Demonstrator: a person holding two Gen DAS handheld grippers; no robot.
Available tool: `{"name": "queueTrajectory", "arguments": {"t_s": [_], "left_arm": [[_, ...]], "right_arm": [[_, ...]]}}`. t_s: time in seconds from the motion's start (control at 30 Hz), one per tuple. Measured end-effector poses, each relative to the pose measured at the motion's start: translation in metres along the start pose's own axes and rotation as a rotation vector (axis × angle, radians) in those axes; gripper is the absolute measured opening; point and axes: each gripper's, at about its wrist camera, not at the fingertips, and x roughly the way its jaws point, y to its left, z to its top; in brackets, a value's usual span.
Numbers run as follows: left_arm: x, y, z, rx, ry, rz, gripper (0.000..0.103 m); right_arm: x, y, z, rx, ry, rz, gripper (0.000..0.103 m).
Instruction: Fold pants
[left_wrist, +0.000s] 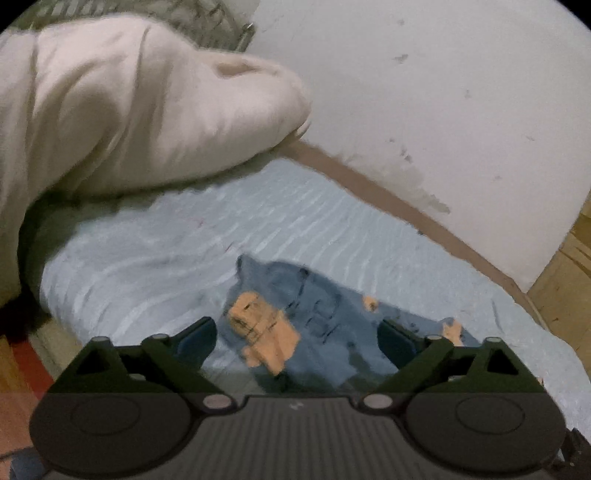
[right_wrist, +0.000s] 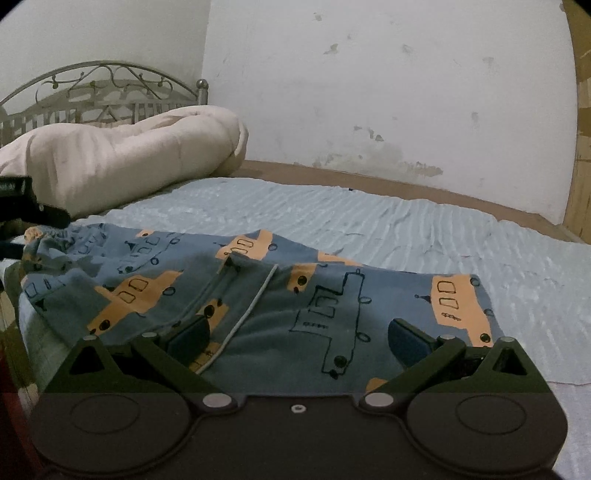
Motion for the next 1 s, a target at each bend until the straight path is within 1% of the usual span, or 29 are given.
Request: {"name": "queueTrajectory", "arguments": {"t_s": [0.1, 0.5, 0.6, 0.7, 0.73, 0.77, 0.83, 0.87, 0.9, 0.93, 0.97, 1.0], "left_arm": [[0.003, 0.006, 0.000, -0.038, 0.013, 0.014, 0.091], [0.007, 0.005, 0.003, -0.051, 0.033, 0.035, 0.089], [0.006, 0.003, 0.003, -0.051, 0.035, 0.047, 0.086], [0.005, 0.003, 0.004, -0.065, 0.033, 0.084, 0.075], [0.005, 0.002, 0.004, -0.072, 0.033, 0.101, 0.067], [0.004, 0.002, 0.005, -0.075, 0.032, 0.115, 0.055], [0.005, 0.004, 0.009, -0.091, 0.038, 0.126, 0.046], [0.005, 0.005, 0.010, -0.105, 0.038, 0.125, 0.040], [0.005, 0.004, 0.011, -0.110, 0.037, 0.125, 0.037], [0.005, 0.003, 0.012, -0.109, 0.033, 0.126, 0.029], [0.004, 0.001, 0.014, -0.101, 0.025, 0.130, 0.025], [0.003, -0.001, 0.014, -0.093, 0.020, 0.134, 0.024]], "right_arm": [[0.000, -0.001, 0.000, 0.005, -0.001, 0.005, 0.102], [-0.001, -0.004, -0.002, 0.021, -0.006, 0.015, 0.102], [-0.002, -0.005, -0.002, 0.025, -0.010, 0.018, 0.102], [-0.003, -0.006, -0.003, 0.028, -0.013, 0.020, 0.102], [-0.003, -0.006, -0.003, 0.029, -0.014, 0.020, 0.102], [-0.003, -0.007, -0.003, 0.029, -0.015, 0.021, 0.102], [-0.002, -0.007, -0.003, 0.031, -0.017, 0.023, 0.102], [-0.002, -0.007, -0.003, 0.033, -0.017, 0.024, 0.102], [-0.002, -0.008, -0.003, 0.034, -0.017, 0.024, 0.102], [-0.003, -0.007, -0.004, 0.034, -0.019, 0.024, 0.102], [-0.003, -0.007, -0.004, 0.035, -0.021, 0.023, 0.102], [-0.003, -0.007, -0.005, 0.035, -0.024, 0.023, 0.102]]}}
